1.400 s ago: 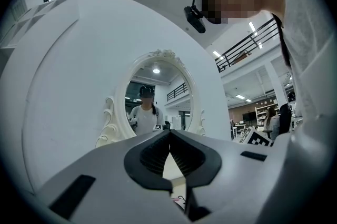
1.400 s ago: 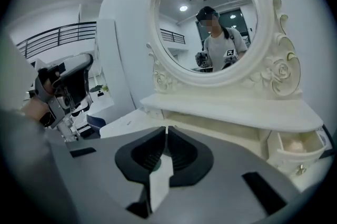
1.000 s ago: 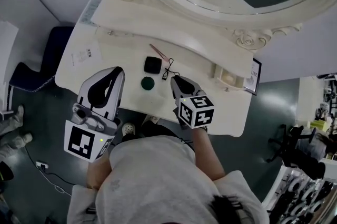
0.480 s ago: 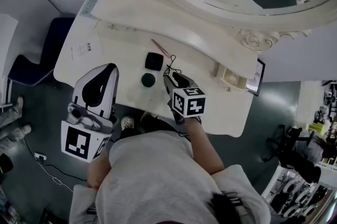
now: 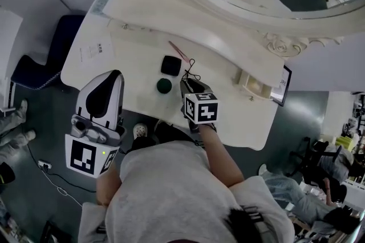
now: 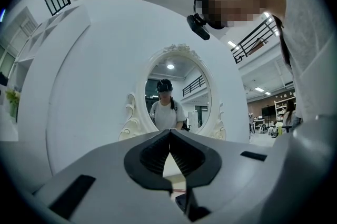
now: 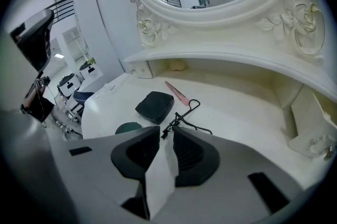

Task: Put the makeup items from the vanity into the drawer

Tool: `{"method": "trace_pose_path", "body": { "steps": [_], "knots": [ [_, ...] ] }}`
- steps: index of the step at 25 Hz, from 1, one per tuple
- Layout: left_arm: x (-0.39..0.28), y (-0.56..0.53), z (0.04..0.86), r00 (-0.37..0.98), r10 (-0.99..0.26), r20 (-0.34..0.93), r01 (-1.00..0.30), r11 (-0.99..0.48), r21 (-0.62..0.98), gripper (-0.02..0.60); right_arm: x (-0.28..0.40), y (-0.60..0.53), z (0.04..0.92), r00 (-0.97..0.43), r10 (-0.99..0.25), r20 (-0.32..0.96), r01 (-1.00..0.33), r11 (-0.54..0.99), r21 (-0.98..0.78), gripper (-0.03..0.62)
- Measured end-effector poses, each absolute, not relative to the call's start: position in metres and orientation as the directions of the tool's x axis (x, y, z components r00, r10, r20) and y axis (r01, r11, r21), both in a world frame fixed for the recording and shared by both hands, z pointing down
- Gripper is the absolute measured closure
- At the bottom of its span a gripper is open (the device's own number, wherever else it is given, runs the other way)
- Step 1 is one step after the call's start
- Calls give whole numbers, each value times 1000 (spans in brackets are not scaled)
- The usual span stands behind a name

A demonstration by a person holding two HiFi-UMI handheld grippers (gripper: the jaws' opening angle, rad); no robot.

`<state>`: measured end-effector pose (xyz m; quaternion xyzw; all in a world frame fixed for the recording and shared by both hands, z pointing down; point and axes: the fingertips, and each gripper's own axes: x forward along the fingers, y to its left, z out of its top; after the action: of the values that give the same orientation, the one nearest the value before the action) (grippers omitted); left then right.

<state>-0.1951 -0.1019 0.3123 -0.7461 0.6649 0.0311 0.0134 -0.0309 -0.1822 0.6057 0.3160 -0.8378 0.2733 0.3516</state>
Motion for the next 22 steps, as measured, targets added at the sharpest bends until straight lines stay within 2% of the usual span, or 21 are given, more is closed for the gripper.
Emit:
{"method": "trace_pose_path", "body": {
  "steps": [2,8,22],
  "knots": [
    [-195,-100,312,112,-992,-64,-993,-113,20,566,-29,-183,605,-541,-350,764,-729,649,-219,536],
    [-193,-99,311,116,-991,-68,-993,-118,18,566,-22,-185,602,-526,-384,759,-748,633,-199,566],
    [-171,-97,300,202,-974,-104,-979,-204,12,566,3,-184,558,-541,-489,685,-779,598,-189,569]
  ]
}}
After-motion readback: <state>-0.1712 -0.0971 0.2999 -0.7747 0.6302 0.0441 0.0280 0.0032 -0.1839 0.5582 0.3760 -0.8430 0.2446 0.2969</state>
